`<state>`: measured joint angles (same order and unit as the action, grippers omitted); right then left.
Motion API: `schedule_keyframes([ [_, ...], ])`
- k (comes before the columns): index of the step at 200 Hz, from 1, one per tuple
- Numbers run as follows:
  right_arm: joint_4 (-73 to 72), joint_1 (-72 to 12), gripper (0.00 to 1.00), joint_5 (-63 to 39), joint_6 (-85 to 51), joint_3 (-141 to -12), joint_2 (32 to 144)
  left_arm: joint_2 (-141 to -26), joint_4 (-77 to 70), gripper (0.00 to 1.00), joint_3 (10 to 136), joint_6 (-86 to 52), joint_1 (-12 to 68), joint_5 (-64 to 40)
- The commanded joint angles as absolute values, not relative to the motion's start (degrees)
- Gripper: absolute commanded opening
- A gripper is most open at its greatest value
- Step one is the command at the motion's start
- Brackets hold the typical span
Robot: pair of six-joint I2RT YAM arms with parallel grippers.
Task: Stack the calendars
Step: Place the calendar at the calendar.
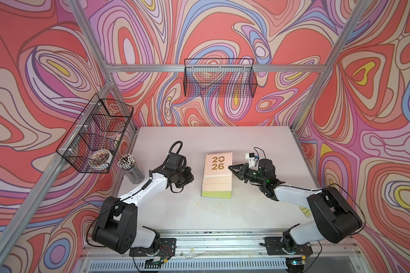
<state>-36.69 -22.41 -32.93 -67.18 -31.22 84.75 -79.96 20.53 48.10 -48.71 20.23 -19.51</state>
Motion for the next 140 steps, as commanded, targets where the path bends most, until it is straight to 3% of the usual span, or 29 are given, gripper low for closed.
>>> schedule_keyframes([
  [1, -40.9, -22.1, 0.00, -33.6, -67.5, -30.4, 85.3, -80.4, 18.5, 0.00, 47.0, -49.7, 20.5, -19.5],
  [140, -42.3, -22.1, 0.03, -33.6, -68.4, -29.4, 89.0, -83.5, 17.9, 0.00, 48.5, -49.7, 21.7, -20.1],
])
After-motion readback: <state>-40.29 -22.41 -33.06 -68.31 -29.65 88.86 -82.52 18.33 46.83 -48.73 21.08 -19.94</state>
